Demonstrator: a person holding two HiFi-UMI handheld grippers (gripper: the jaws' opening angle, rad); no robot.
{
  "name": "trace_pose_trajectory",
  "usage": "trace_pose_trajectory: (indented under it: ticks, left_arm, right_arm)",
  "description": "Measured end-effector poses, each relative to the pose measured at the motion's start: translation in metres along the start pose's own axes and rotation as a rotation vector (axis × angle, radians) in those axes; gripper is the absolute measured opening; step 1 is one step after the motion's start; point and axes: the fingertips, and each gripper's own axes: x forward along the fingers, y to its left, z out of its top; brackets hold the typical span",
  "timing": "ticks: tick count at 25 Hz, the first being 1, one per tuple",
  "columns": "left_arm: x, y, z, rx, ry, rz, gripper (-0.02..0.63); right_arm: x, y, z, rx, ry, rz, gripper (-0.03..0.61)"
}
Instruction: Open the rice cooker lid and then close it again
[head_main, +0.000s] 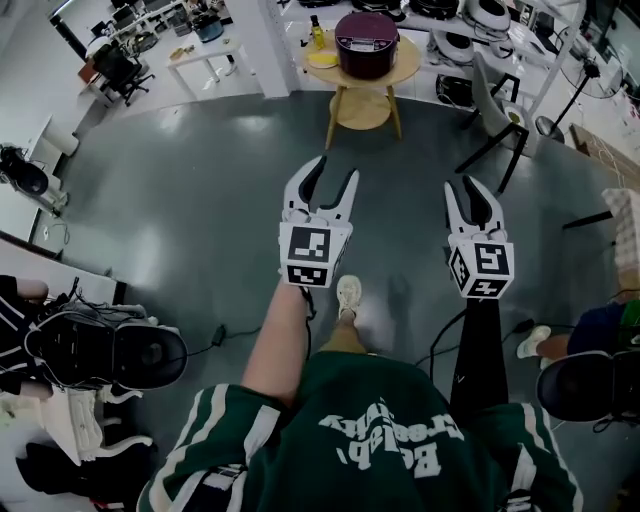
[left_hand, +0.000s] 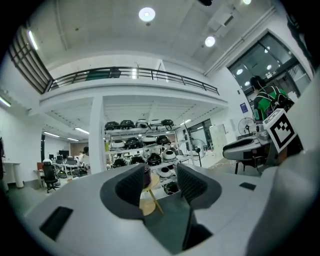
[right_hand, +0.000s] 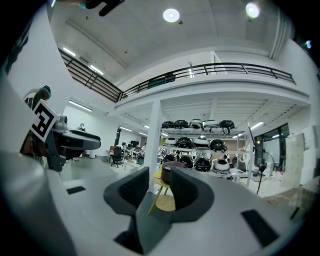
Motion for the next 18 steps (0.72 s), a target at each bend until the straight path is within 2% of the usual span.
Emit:
trace_pose_trajectory:
  ticks: [6, 18]
  left_arm:
    - [0.065, 0.039, -0.011, -0.005, 0.005, -0.008, 0.195]
    - [0.174, 0.135, -0.017, -0.006, 0.021, -0.031, 0.195]
  right_arm:
    - [0.072, -0.016, -0.01, -0.006, 0.034, -0.011, 0.155]
    - [0.218, -0.019, 0.005, -0.014, 0.049, -0.016, 0.181]
